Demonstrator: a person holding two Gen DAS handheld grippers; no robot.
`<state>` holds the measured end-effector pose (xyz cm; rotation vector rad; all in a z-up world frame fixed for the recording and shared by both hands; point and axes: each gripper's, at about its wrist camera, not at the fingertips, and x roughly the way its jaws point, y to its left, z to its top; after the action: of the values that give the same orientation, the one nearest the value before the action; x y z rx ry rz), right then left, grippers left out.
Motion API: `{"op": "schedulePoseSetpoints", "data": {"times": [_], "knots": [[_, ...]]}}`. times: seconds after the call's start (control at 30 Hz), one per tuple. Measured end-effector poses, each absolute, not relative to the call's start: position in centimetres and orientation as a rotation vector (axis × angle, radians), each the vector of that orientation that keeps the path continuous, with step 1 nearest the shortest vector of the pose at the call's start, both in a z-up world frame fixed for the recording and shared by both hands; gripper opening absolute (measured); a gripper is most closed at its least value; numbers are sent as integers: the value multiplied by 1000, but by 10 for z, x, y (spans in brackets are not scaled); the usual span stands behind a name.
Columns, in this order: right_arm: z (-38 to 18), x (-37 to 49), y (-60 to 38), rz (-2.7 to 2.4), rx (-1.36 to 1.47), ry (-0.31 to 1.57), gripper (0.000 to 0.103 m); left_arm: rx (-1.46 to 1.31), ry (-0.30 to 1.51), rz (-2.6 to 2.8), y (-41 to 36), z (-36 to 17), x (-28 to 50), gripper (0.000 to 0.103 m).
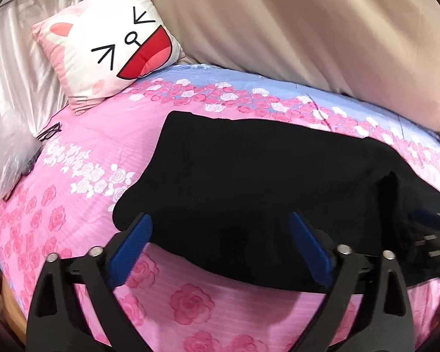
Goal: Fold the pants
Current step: 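Smooth the folded black pants with both grippers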
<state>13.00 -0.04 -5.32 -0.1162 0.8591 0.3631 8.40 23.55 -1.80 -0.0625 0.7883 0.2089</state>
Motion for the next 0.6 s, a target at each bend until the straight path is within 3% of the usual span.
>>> {"op": "schedulePoseSetpoints", "data": {"times": [0.17, 0.37, 0.6], "knots": [[-35, 137, 4, 363, -82, 865, 54, 28, 846, 299, 250, -43, 121, 97], [-6, 143, 34, 442, -86, 832, 54, -53, 775, 315, 283, -24, 111, 97], [-50, 205, 146, 636, -236, 997, 52, -66, 771, 335, 306, -14, 99, 97]]}}
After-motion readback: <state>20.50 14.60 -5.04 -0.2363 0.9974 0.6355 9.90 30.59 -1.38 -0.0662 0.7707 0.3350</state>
